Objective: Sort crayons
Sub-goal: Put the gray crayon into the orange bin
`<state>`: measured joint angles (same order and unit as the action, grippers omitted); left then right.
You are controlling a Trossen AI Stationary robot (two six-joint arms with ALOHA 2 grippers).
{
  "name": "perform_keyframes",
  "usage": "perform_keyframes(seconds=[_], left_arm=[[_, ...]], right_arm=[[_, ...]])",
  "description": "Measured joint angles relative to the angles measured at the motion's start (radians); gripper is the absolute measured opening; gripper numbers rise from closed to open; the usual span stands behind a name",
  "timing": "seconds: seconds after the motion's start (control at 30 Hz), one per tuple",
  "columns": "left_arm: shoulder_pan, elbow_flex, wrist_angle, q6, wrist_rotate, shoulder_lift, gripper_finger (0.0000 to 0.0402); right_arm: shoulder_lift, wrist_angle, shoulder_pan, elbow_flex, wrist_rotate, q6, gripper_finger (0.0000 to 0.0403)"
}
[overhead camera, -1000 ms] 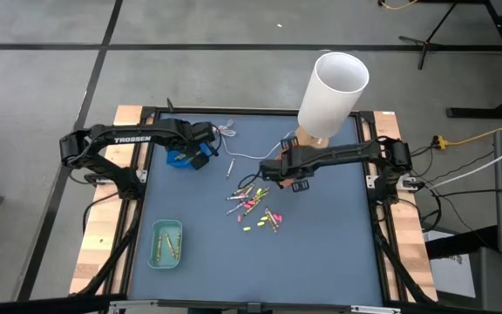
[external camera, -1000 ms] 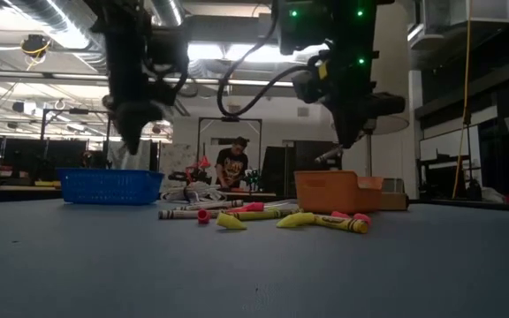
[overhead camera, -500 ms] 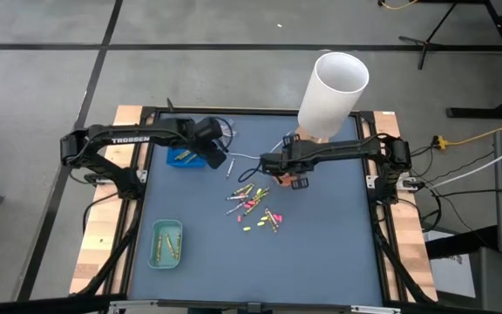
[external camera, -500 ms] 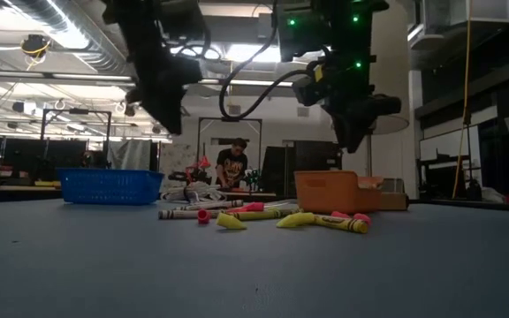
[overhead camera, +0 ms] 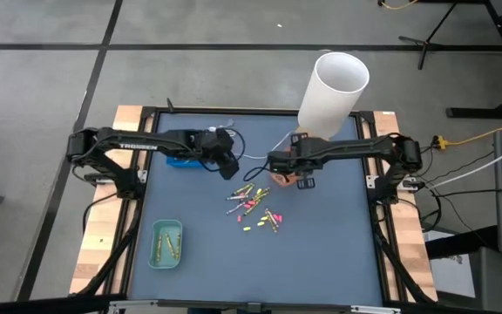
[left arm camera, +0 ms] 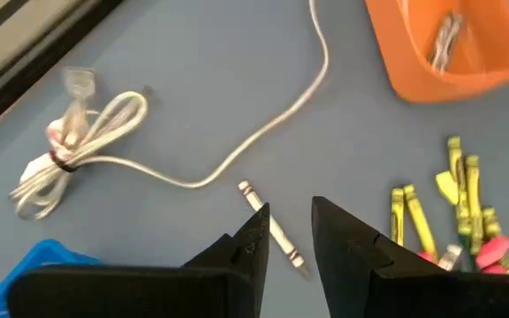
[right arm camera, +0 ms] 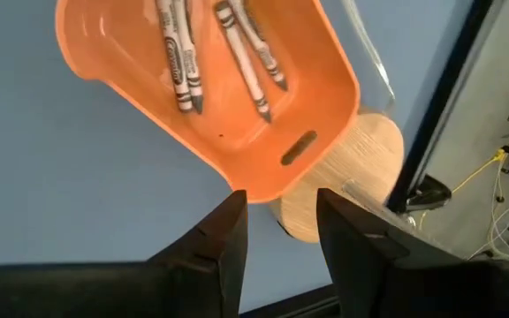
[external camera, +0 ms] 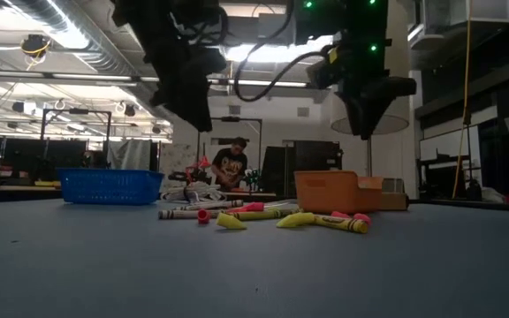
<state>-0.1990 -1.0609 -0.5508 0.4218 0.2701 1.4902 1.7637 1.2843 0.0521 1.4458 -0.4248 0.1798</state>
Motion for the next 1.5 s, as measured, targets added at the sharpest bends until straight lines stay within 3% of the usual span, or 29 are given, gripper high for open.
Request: perform_keyframes(seconds=[0.3,0.73,1.17,1.5], left_arm=[[0.025,0.001,0.065,-0.065,0.001,0.111,0.0076],[0.002,0.001,0.104,0.022,0.009,0.244,0.0152],[-0.022,0.001,0.125,0.096,0.009,0.355,0.0151],[-0.023,0.0,0.133,0.101,0.009,0.376,0.015]], right_arm=[[-0.098,-0.004,-0.008,-0.1,0.043,-0.081,0.0136],[-0.174,-0.039,-0.117,-0.269,0.052,-0.212,0.0136],[-0.173,-0.149,-0.295,-0.305,0.045,-0.359,0.0136],[-0.173,-0.374,-0.4,-0.305,0.044,-0.359,0.0136]])
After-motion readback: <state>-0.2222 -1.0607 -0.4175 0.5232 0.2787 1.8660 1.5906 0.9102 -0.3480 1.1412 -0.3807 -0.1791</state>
